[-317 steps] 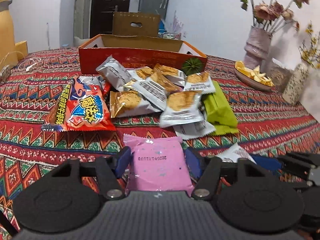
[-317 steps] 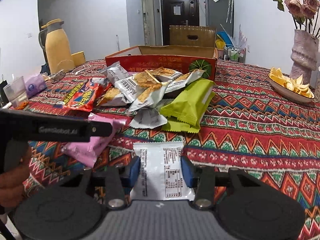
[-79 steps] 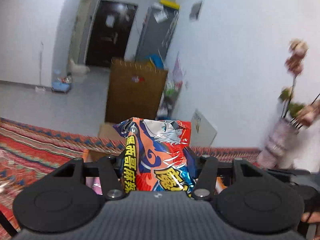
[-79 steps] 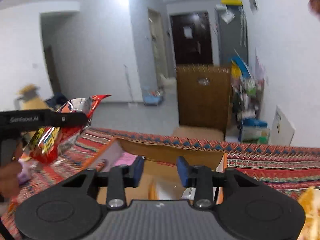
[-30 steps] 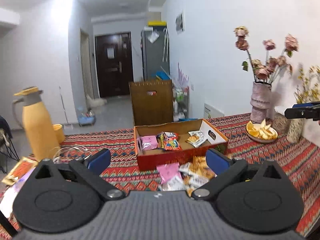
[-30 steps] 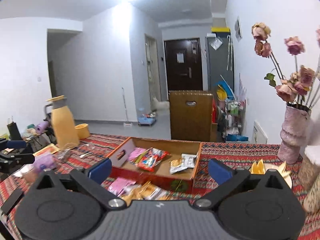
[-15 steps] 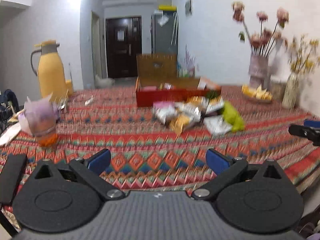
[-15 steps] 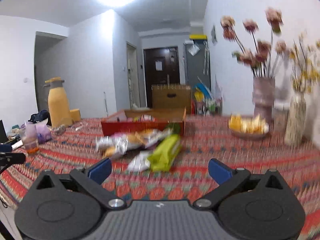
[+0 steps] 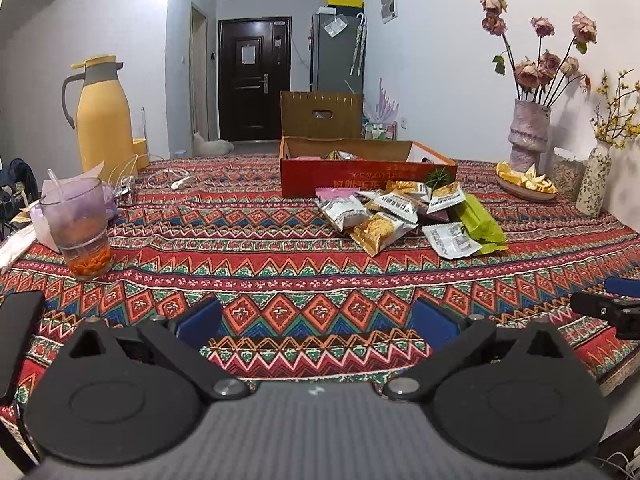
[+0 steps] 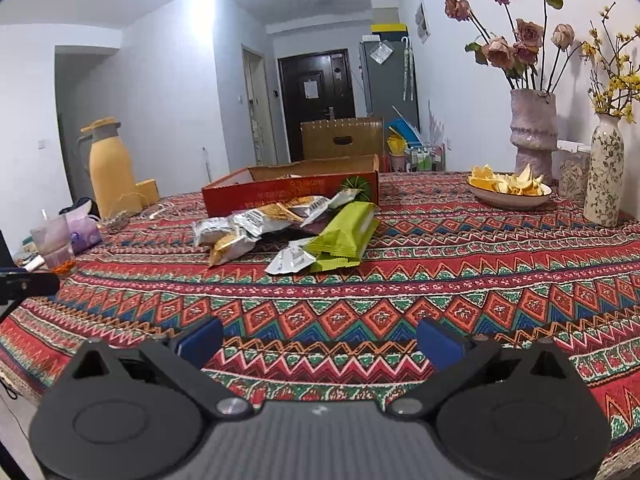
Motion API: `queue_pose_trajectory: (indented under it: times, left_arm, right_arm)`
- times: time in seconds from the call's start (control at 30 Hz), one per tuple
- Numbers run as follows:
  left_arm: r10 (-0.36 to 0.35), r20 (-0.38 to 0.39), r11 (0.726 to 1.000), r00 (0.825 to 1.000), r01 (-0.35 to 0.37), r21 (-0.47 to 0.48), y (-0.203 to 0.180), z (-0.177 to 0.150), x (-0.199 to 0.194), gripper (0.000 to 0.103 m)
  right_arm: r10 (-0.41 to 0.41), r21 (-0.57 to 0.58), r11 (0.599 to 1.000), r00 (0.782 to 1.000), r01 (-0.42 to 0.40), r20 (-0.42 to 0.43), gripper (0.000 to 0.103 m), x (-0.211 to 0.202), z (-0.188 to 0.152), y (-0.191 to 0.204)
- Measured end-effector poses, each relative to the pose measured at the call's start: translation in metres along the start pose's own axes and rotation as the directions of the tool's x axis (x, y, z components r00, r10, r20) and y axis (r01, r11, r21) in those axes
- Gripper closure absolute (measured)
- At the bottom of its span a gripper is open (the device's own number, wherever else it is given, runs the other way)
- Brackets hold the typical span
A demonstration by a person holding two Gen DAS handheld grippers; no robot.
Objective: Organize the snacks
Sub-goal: 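Grasp a white packet with the left tool while the right tool grasps a cracker packet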
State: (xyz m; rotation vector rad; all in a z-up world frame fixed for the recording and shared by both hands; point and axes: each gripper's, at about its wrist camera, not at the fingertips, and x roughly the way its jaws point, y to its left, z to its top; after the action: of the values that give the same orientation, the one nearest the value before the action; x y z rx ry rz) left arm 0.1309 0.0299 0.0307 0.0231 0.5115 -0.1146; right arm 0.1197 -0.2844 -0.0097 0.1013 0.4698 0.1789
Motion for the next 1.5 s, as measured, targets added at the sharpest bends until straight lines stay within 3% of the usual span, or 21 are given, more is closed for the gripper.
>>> queue_pose_trajectory:
  times: [0.1, 0.23, 0.4, 0.53, 0.67, 0.83, 0.97, 1.07, 1.1, 1.17, 1.2, 1.23, 1.3, 1.33, 1.37, 1.43, 1.5]
  left_arm:
    - [-0.002, -0.009, 1.000, 1.000, 0.002, 0.014, -0.001, 0.004, 0.012, 0.000]
    - [-0.021, -0.008, 0.996, 1.000, 0.021, 0.089, -0.006, 0.020, 0.035, 0.000]
    - [-0.125, -0.005, 0.976, 0.992, 0.124, 0.179, -0.005, 0.057, 0.081, 0.000]
    - [-0.194, -0.029, 0.953, 0.981, 0.196, 0.232, 0.003, 0.083, 0.139, 0.001]
    - [-0.228, -0.085, 0.935, 0.970, 0.242, 0.261, 0.007, 0.098, 0.200, 0.022]
    - [-0.298, -0.127, 0.884, 0.946, 0.323, 0.337, -0.001, 0.097, 0.251, 0.023]
    - [-0.356, -0.130, 0.885, 0.925, 0.378, 0.271, 0.004, 0.092, 0.260, 0.033]
    - [-0.354, -0.141, 0.890, 0.924, 0.380, 0.254, 0.009, 0.089, 0.254, 0.044]
    - [-0.350, -0.149, 0.888, 0.925, 0.378, 0.260, 0.011, 0.089, 0.251, 0.044]
    - [-0.363, -0.166, 0.885, 0.917, 0.395, 0.248, 0.015, 0.088, 0.249, 0.044]
    - [-0.370, -0.171, 0.884, 0.913, 0.402, 0.238, 0.015, 0.087, 0.251, 0.043]
    - [-0.355, -0.177, 0.892, 0.918, 0.390, 0.228, 0.013, 0.087, 0.255, 0.036]
    - [-0.316, -0.194, 0.914, 0.929, 0.353, 0.201, 0.008, 0.086, 0.266, 0.033]
    - [-0.314, -0.205, 0.918, 0.927, 0.352, 0.184, 0.006, 0.085, 0.272, 0.037]
    - [-0.309, -0.193, 0.919, 0.931, 0.344, 0.190, 0.004, 0.085, 0.272, 0.054]
    - [-0.321, -0.194, 0.907, 0.927, 0.359, 0.218, 0.003, 0.085, 0.267, 0.056]
    - [-0.312, -0.198, 0.913, 0.929, 0.351, 0.208, 0.006, 0.087, 0.260, 0.057]
  right_arm:
    - [-0.003, 0.008, 1.000, 1.000, 0.003, -0.020, 0.000, 0.007, 0.005, -0.001]
    - [0.057, -0.019, 0.998, 0.998, -0.057, -0.023, 0.000, 0.020, 0.013, 0.000]
    - [0.134, 0.010, 0.991, 0.991, -0.134, -0.025, 0.000, 0.041, 0.041, -0.005]
    - [0.142, 0.084, 0.987, 0.987, -0.136, -0.068, 0.006, 0.077, 0.066, -0.005]
    - [0.158, 0.091, 0.985, 0.983, -0.150, -0.089, 0.019, 0.115, 0.090, 0.008]
    - [0.201, 0.161, 0.970, 0.972, -0.181, -0.119, 0.022, 0.180, 0.114, 0.023]
    - [0.237, 0.286, 0.939, 0.962, -0.190, -0.136, 0.026, 0.233, 0.127, 0.027]
    - [0.220, 0.336, 0.928, 0.965, -0.161, -0.145, 0.029, 0.265, 0.129, 0.033]
    - [0.205, 0.323, 0.934, 0.968, -0.150, -0.144, 0.031, 0.271, 0.129, 0.037]
    - [0.149, 0.251, 0.962, 0.978, -0.109, -0.146, 0.046, 0.278, 0.127, 0.048]
    - [0.123, 0.210, 0.974, 0.981, -0.090, -0.147, 0.048, 0.279, 0.126, 0.054]
    - [0.101, 0.172, 0.982, 0.984, -0.075, -0.148, 0.049, 0.280, 0.123, 0.058]
    - [0.088, 0.151, 0.986, 0.985, -0.066, -0.146, 0.049, 0.275, 0.121, 0.059]
    - [0.081, 0.153, 0.986, 0.986, -0.058, -0.147, 0.049, 0.272, 0.119, 0.058]
    - [0.072, 0.163, 0.985, 0.986, -0.047, -0.150, 0.048, 0.270, 0.117, 0.057]
    - [0.065, 0.178, 0.983, 0.987, -0.039, -0.144, 0.048, 0.262, 0.112, 0.053]
    - [0.080, 0.187, 0.981, 0.985, -0.051, -0.155, 0.047, 0.260, 0.108, 0.050]
